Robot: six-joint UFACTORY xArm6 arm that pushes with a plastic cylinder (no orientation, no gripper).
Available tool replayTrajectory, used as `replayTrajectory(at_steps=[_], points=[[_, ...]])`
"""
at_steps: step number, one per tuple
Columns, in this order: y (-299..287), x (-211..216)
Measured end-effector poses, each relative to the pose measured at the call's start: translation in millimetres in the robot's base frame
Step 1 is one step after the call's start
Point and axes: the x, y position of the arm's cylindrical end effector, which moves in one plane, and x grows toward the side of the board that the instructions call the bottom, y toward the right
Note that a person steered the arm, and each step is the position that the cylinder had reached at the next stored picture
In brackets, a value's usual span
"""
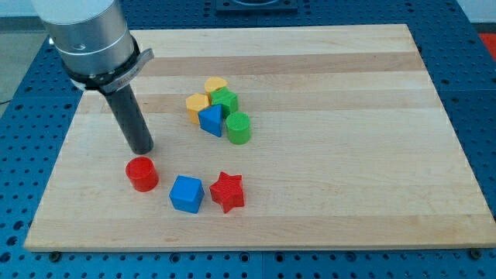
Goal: Separate the hexagon from the triangle
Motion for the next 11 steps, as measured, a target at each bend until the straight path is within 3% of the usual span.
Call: replayTrajectory(at_steps=[1, 2, 3, 6, 7, 8, 10, 11], points=[[11.0, 38.8], [8.8, 49.3], [-13.4, 34.4], [-33.6, -94.6], [5.8, -132.7], [58.8, -128.8], [55.6, -95.4], [65.8, -109.2]])
